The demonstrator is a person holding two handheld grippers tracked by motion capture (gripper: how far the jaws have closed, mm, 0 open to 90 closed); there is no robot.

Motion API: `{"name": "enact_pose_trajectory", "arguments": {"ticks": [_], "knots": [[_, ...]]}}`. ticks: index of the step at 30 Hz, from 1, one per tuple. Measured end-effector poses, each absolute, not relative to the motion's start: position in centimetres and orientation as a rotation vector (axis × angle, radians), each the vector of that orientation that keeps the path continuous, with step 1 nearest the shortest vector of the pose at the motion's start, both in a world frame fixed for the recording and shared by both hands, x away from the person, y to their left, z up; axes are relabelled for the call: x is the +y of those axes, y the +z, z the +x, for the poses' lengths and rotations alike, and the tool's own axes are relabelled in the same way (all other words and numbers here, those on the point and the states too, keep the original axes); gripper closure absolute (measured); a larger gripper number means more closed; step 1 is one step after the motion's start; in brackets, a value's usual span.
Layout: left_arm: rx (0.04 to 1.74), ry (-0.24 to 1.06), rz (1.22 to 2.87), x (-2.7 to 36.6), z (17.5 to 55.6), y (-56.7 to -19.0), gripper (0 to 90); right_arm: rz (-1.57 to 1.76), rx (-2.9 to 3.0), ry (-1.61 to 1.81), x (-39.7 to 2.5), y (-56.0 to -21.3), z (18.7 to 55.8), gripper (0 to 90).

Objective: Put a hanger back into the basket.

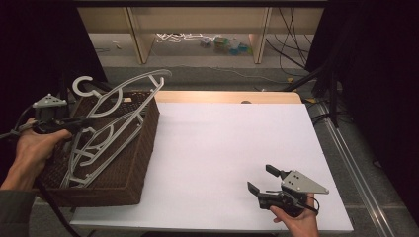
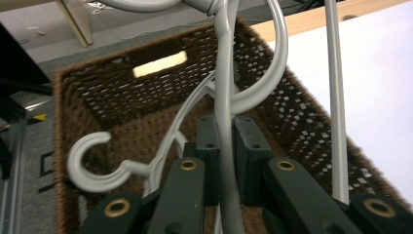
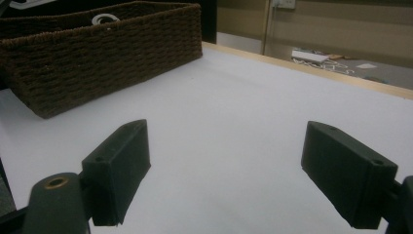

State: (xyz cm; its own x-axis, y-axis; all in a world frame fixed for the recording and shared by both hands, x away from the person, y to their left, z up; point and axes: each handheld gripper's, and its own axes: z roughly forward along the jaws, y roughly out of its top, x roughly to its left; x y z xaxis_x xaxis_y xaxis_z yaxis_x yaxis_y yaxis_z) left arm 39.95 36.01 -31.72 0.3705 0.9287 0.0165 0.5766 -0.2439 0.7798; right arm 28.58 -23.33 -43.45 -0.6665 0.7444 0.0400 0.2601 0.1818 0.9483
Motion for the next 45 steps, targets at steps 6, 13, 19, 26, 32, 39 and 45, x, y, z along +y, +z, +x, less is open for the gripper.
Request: {"name": "enact_pose_trajectory", "arguments": {"ticks": [6, 13, 19, 26, 32, 39, 45], "knots": [[1.321, 0.668, 1.935, 37.5, 39.9, -32.5, 81.9, 0.942, 2.023, 1.498, -23.4, -43.4, 28.6, 18.9], [1.328, 0.686, 1.952, 38.9, 39.9, -33.5, 81.9, 0.945, 2.024, 1.492, -23.4, -43.4, 28.6, 18.8], [1.330, 0.701, 1.940, 39.7, 39.8, -34.2, 81.8, 0.943, 2.017, 1.522, -23.3, -43.5, 28.7, 18.9], [1.343, 0.712, 1.954, 40.7, 39.4, -35.2, 81.9, 0.946, 2.026, 1.491, -23.4, -43.4, 28.6, 18.9], [1.361, 0.701, 1.946, 41.6, 38.9, -36.0, 81.9, 0.944, 2.025, 1.508, -23.3, -43.5, 28.7, 18.8], [1.358, 0.682, 1.996, 42.5, 38.7, -36.5, 81.9, 0.949, 2.027, 1.499, -23.3, -43.5, 28.6, 18.8], [1.338, 0.677, 2.029, 42.8, 38.4, -36.7, 81.9, 0.948, 2.026, 1.493, -23.3, -43.5, 28.6, 18.8]]}}
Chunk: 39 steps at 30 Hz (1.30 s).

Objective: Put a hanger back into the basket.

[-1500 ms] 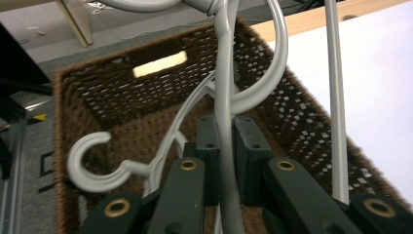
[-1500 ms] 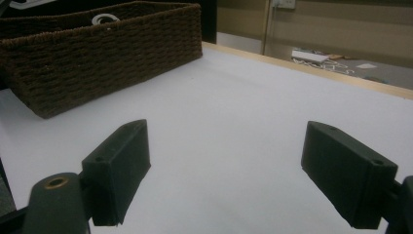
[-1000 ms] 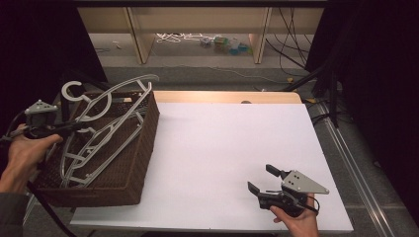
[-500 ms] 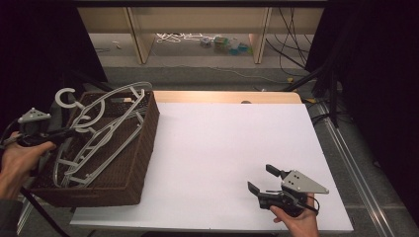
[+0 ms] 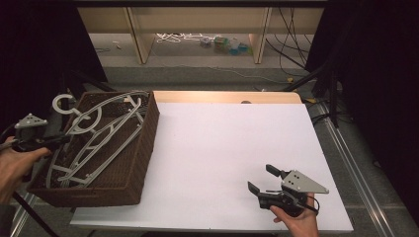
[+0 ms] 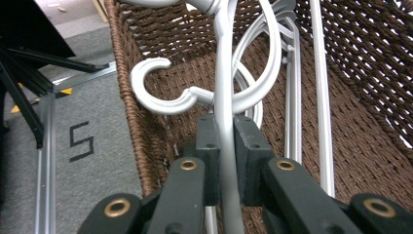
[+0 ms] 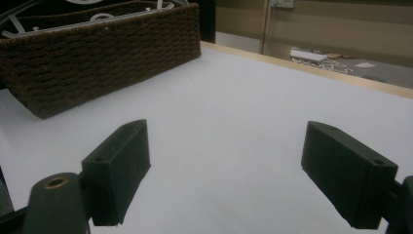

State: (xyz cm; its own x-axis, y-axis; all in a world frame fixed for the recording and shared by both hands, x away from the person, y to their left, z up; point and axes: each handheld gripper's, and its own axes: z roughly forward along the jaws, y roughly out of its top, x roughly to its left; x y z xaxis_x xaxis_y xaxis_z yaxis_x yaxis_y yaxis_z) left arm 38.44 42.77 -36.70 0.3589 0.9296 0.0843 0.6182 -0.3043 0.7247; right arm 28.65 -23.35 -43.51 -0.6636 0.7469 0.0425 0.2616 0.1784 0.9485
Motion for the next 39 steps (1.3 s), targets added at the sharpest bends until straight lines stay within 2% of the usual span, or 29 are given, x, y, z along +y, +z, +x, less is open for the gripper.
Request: {"name": "enact_pose_trajectory", "arguments": {"ticks": [8, 11, 13, 19, 25, 29, 33, 37, 39], "knots": [[1.356, 0.651, 2.105, 41.3, 39.5, -38.4, 81.8, 0.947, 2.038, 1.494, -23.3, -43.6, 28.7, 18.8], [1.355, 0.659, 2.075, 41.0, 39.8, -39.2, 81.8, 0.947, 2.035, 1.498, -23.3, -43.6, 28.7, 18.8], [1.393, 0.603, 2.081, 41.0, 39.7, -39.3, 81.7, 0.948, 2.034, 1.501, -23.3, -43.6, 28.7, 18.8], [1.392, 0.625, 2.113, 40.8, 39.9, -40.6, 81.1, 0.950, 2.044, 1.485, -23.2, -43.6, 28.7, 18.8], [1.414, 0.617, 2.103, 40.7, 40.2, -40.9, 80.5, 0.949, 2.035, 1.492, -23.3, -43.6, 28.7, 18.8], [1.454, 0.603, 2.165, 40.7, 40.4, -40.7, 79.4, 0.946, 2.035, 1.493, -23.3, -43.6, 28.7, 18.8], [1.491, 0.577, 2.114, 40.8, 40.3, -40.6, 67.5, 0.948, 2.036, 1.494, -23.3, -43.6, 28.7, 18.8], [1.452, 0.634, 2.068, 40.4, 39.7, -39.1, 62.6, 0.949, 2.029, 1.518, -23.2, -43.7, 28.9, 18.7], [1.454, 0.646, 2.034, 40.0, 39.5, -38.4, 54.5, 0.959, 2.040, 1.493, -23.3, -43.6, 28.8, 18.7]]}}
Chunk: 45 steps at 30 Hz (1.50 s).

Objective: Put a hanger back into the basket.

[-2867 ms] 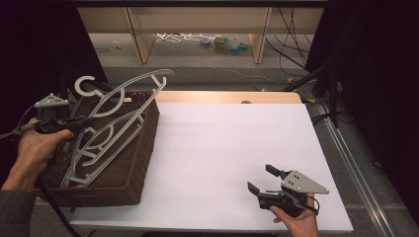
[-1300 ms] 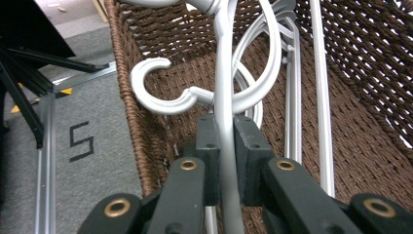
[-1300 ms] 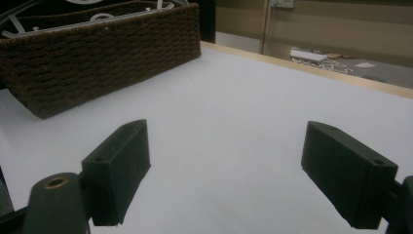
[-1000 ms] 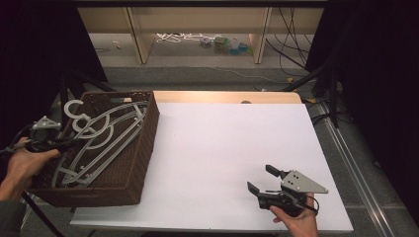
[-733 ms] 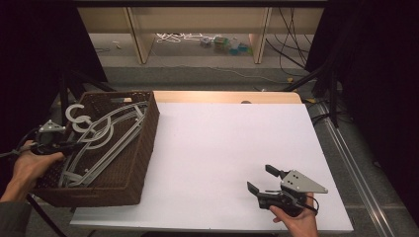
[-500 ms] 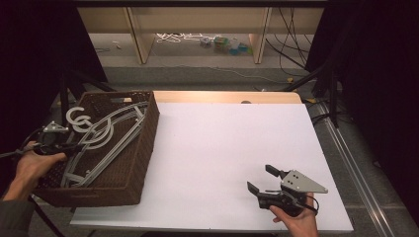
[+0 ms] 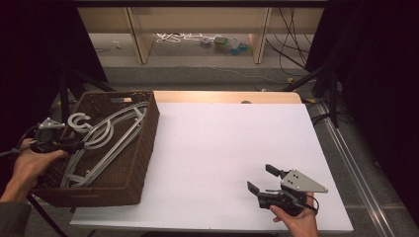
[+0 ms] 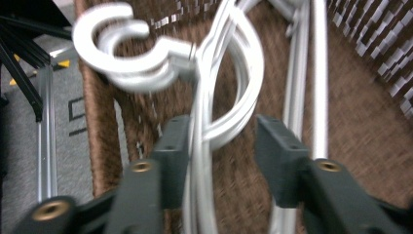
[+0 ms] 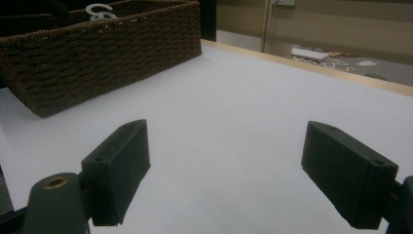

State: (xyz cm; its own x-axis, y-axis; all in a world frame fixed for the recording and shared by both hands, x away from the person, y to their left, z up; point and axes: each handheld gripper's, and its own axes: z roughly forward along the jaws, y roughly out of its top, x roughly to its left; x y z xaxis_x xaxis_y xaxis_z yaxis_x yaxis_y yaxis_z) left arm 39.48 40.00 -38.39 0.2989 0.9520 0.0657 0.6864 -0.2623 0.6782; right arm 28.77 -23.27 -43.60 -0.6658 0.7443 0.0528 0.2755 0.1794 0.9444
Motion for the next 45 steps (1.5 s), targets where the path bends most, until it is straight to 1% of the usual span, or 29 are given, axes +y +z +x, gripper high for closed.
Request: {"name": "enact_pose_trajectory", "arguments": {"ticks": [2, 7, 9, 14, 16, 18, 21, 26, 30, 38, 45], "knots": [[1.440, 0.651, 1.986, 39.4, 39.1, -37.5, 50.3, 0.949, 2.033, 1.493, -23.3, -43.6, 28.8, 18.7], [1.389, 0.657, 1.939, 37.1, 38.4, -36.4, 39.0, 0.948, 2.040, 1.489, -23.4, -43.5, 28.8, 18.7], [1.371, 0.653, 1.898, 36.1, 38.2, -36.0, 38.2, 0.946, 2.037, 1.491, -23.4, -43.5, 28.8, 18.7], [1.328, 0.648, 1.787, 33.5, 37.3, -35.0, 32.7, 0.944, 2.040, 1.491, -23.3, -43.5, 28.8, 18.7], [1.295, 0.655, 1.762, 32.5, 36.8, -34.7, 31.9, 0.946, 2.040, 1.491, -23.4, -43.5, 28.8, 18.7], [1.247, 0.621, 1.743, 31.5, 36.4, -34.5, 31.8, 0.943, 2.032, 1.494, -23.3, -43.5, 28.8, 18.7], [1.225, 0.615, 1.744, 30.7, 36.1, -34.5, 31.5, 0.945, 2.038, 1.498, -23.3, -43.5, 28.8, 18.7], [1.179, 0.600, 1.700, 29.1, 35.3, -34.7, 30.1, 0.943, 2.037, 1.501, -23.3, -43.5, 28.8, 18.7], [1.151, 0.605, 1.650, 28.2, 34.9, -35.1, 27.6, 0.944, 2.033, 1.505, -23.2, -43.5, 28.8, 18.7], [1.102, 0.576, 1.598, 26.2, 34.6, -36.1, 22.4, 0.929, 2.037, 1.498, -23.3, -43.5, 28.8, 18.7], [1.048, 0.574, 1.588, 24.3, 33.9, -37.0, 21.1, 0.933, 2.038, 1.498, -23.3, -43.4, 28.8, 18.7]]}}
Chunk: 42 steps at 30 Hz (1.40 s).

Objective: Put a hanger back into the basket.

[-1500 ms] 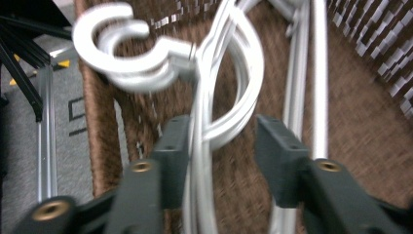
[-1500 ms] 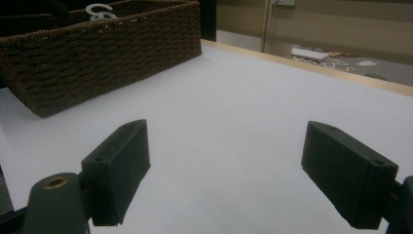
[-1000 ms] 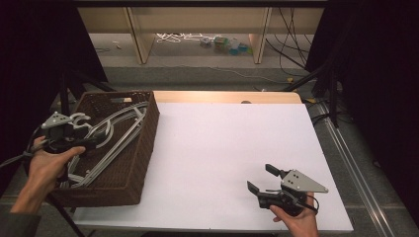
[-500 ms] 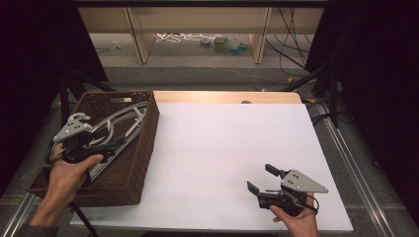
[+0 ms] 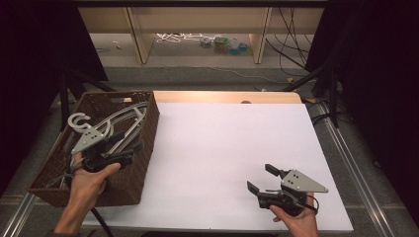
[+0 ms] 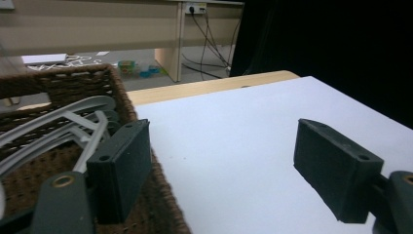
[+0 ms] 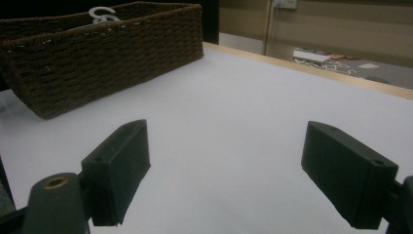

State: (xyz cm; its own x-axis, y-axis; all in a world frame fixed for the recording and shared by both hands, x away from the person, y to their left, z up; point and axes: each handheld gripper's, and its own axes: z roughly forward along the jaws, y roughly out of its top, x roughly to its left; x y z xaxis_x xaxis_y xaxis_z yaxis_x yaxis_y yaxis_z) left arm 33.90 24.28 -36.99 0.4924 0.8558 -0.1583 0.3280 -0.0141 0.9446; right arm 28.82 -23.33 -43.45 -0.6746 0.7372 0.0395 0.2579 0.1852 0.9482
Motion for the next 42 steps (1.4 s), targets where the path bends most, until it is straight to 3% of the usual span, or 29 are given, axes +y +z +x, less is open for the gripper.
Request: {"name": "enact_pose_trajectory", "arguments": {"ticks": [33, 42], "knots": [[0.780, 0.554, 1.671, 17.4, 31.3, -39.7, 20.0, 0.915, 2.053, 1.541, -23.2, -43.5, 28.9, 17.6], [0.780, 0.536, 1.698, 16.8, 31.0, -41.6, 17.7, 0.917, 2.034, 1.531, -23.0, -43.5, 28.8, 15.8]]}}
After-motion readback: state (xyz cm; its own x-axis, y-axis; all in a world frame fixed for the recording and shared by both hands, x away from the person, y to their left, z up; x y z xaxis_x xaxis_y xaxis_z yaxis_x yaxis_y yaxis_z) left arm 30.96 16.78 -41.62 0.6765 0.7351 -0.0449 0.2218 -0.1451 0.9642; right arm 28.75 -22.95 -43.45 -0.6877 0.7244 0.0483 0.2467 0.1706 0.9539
